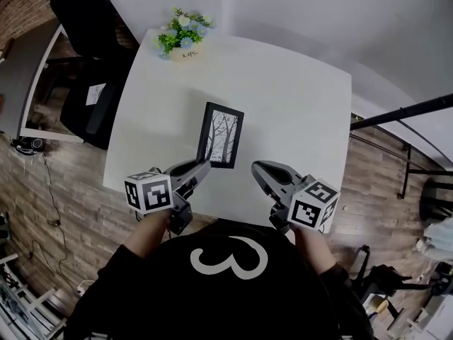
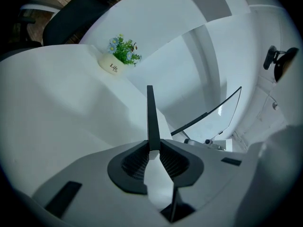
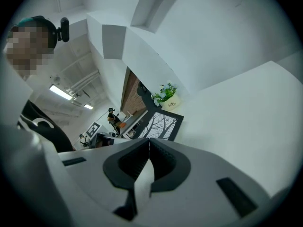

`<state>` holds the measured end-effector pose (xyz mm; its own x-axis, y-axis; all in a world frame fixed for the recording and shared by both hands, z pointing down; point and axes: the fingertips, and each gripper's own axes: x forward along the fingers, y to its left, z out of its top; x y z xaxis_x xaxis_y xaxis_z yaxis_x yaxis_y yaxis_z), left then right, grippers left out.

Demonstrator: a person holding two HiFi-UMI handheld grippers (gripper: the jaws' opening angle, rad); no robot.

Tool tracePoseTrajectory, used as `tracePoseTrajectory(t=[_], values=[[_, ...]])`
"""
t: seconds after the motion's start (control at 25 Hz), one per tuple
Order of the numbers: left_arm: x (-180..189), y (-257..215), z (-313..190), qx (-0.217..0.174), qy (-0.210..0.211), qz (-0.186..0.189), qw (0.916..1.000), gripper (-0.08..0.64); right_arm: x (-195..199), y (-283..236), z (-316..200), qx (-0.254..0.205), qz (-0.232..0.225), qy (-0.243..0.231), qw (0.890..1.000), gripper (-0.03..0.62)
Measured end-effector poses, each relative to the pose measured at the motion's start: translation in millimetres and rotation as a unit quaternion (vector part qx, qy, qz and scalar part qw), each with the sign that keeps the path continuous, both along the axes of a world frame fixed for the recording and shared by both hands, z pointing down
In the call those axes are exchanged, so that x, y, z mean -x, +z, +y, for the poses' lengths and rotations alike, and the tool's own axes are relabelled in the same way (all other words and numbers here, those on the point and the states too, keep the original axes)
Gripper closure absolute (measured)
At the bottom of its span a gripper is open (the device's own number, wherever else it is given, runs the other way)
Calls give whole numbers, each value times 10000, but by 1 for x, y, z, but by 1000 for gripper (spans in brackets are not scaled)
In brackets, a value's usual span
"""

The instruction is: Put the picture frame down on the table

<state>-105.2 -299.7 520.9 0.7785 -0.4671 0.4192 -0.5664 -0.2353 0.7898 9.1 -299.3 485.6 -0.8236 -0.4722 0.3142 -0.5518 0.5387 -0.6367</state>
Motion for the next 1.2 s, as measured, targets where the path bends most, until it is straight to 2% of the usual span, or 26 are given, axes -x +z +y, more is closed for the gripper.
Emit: tracePoseTrajectory(t=[0.32,0.64,1.2], values=[[-1,25,-16,218,26,-85,9997,479,-8,17,-17,150,-145,238,9995,569],[-1,44,-18,408,87,-209,9989,479,0,21,-20,249,-210,188,9993,569],[-1,48,-17,559,-33,56,9984,479,-3,23,-22,294,-261,354,9986,569]])
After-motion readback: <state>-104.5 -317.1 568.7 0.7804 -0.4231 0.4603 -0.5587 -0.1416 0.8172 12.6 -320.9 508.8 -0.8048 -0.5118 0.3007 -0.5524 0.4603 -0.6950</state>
